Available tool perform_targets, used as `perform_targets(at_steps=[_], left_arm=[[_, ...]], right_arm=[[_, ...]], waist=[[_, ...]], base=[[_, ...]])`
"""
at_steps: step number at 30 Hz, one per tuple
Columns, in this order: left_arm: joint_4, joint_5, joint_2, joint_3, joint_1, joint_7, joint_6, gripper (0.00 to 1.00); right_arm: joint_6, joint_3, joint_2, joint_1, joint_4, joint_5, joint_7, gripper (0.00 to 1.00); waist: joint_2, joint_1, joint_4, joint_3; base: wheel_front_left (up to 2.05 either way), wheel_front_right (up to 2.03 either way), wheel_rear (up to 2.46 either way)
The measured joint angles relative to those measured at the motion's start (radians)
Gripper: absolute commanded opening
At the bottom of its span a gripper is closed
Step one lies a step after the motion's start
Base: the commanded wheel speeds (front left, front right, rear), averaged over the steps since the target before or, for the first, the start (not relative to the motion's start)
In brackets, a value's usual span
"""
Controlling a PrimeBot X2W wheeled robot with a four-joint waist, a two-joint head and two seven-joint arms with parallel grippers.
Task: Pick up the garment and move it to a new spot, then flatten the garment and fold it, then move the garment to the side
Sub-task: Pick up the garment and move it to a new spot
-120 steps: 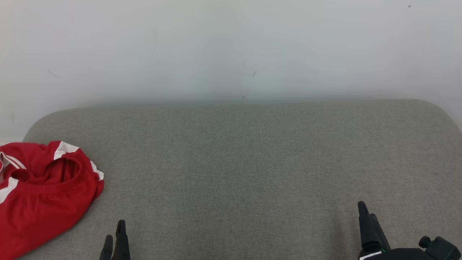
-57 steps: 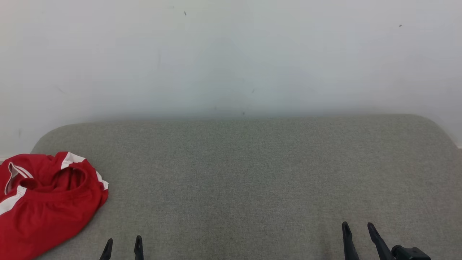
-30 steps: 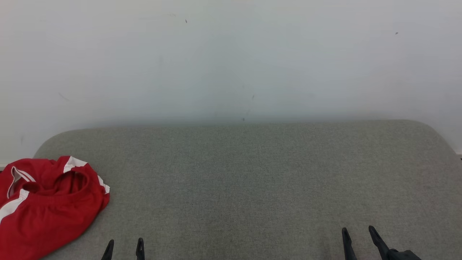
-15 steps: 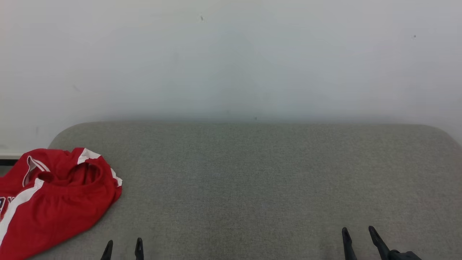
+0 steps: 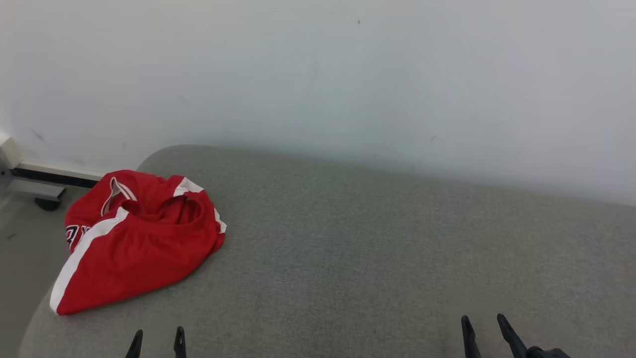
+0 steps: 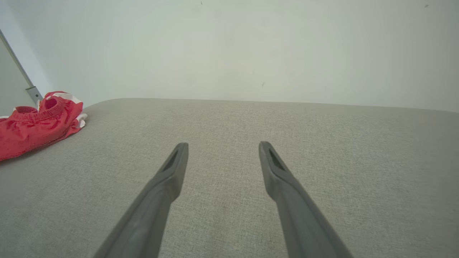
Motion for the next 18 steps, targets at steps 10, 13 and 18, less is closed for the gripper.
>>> perform_targets(at_steps=[10,13,18], left_arm=[[-0.004,0.01,0.008,0.018,0.002,0.0,-0.001,1.0],[-0.004,0.011,0.008,0.026,0.002,0.0,-0.001,1.0],[-0.022,0.01,0.008,0.047,0.009,0.0,0.006,1.0]], right_arm=[[0.0,0.02,0.0,-0.006,0.019,0.012,-0.006,1.0],[0.0,0.031,0.0,-0.008,0.021,0.012,-0.006,1.0],[0.0,0.053,0.0,-0.035,0.025,0.013,-0.007,1.0]], waist=[[0.0,0.0,0.13,0.002],[0.0,0.0,0.166,0.002],[0.0,0.0,0.208,0.015]], base=[[0.0,0.0,0.0],[0.0,0.0,0.0],[0.0,0.0,0.0]])
